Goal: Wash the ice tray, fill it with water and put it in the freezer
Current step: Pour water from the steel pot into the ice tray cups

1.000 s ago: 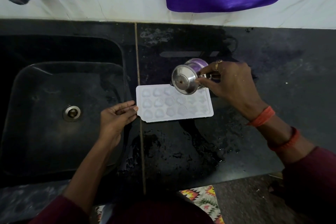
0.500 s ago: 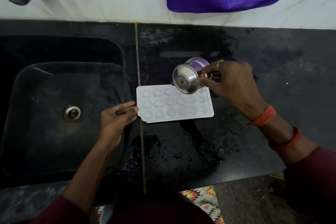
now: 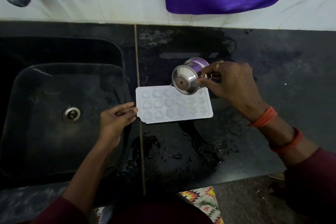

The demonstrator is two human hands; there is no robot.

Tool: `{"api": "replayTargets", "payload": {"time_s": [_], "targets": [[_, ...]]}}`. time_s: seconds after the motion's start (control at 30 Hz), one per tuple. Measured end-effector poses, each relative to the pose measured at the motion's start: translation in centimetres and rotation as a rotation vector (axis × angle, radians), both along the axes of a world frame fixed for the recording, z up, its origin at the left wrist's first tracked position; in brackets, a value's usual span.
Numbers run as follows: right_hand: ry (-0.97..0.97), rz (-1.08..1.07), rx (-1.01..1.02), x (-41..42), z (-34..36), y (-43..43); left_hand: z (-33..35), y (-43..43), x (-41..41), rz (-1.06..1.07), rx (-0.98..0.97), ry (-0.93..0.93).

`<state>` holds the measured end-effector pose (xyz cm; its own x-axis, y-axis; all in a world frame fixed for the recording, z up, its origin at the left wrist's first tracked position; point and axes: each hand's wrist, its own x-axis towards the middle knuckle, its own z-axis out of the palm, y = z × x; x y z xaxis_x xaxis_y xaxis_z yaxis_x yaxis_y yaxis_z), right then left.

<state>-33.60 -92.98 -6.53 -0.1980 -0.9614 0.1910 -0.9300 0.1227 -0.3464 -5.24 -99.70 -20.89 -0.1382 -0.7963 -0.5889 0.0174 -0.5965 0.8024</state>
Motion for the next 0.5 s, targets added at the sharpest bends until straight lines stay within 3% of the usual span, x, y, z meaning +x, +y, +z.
{"api": "replayTargets", "payload": {"time_s": [0.5], "targets": [[-0.005, 0.007, 0.002, -0.05, 0.37, 0.27, -0.16, -0.02, 0.07, -0.006, -0.003, 0.012]]}}
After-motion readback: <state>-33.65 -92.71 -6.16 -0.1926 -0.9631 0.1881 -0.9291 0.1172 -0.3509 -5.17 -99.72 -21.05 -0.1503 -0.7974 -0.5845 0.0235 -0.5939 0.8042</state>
